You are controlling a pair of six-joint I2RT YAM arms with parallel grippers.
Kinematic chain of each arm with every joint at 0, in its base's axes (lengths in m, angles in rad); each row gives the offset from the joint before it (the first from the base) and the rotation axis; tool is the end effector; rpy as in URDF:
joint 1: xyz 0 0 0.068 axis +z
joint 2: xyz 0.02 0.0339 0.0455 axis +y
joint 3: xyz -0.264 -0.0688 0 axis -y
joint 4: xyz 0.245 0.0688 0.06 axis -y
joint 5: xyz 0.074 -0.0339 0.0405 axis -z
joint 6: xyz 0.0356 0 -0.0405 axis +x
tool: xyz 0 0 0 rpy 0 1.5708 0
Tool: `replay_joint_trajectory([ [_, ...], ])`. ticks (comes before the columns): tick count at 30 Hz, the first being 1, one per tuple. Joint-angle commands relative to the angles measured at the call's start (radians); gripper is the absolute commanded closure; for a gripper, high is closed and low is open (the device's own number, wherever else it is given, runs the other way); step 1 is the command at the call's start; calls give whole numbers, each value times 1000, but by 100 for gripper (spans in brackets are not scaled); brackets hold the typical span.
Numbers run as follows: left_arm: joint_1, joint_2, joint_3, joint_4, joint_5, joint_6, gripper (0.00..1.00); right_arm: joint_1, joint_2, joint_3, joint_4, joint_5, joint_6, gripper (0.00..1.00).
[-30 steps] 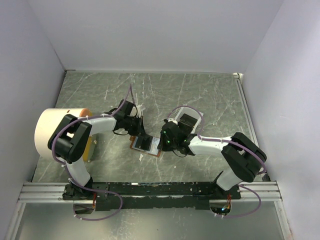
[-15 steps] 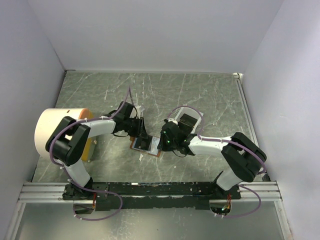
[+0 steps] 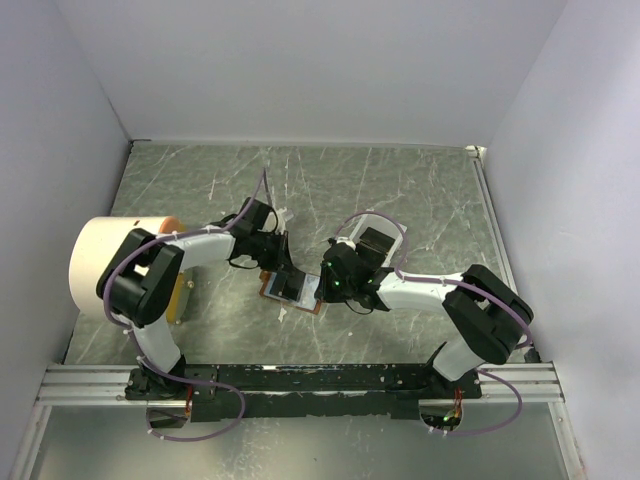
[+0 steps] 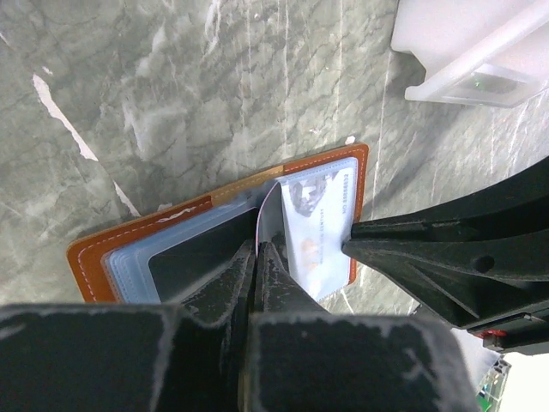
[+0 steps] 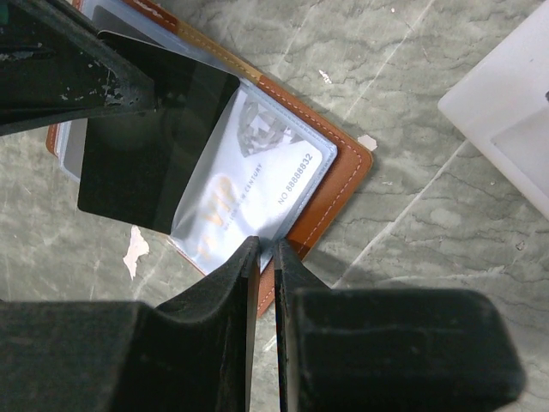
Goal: Put the credit cards into the card holder
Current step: Insert the credit card into the card holder.
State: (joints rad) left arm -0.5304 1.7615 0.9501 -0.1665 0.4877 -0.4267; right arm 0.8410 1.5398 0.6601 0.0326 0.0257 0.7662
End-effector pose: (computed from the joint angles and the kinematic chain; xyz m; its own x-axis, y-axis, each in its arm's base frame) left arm 0.2858 -0.1870 0.1489 -0.9297 0.1214 -0.3478 0.3164 0.7468 -0.5850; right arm 0.1919 0.2131 0.1447 -0.8688 0.0685 -0.4905 -0.1822 0.8767 0.4453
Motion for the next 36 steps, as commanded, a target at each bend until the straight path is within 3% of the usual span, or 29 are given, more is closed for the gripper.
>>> replay_joint_trajectory([
  [1, -8, 72, 13, -116, 31, 65, 93, 4, 25, -2, -13, 7, -3, 89],
  [19, -2, 110, 33, -189, 49, 150, 93, -2, -1, -5, -32, 100, 9, 88],
  [27, 0, 108, 53, -207, 43, 144, 93, -8, -100, -34, -17, 125, 98, 79],
  [36, 1, 116, 41, -185, 55, 117, 93, -6, -113, -85, 0, 130, 221, 81],
])
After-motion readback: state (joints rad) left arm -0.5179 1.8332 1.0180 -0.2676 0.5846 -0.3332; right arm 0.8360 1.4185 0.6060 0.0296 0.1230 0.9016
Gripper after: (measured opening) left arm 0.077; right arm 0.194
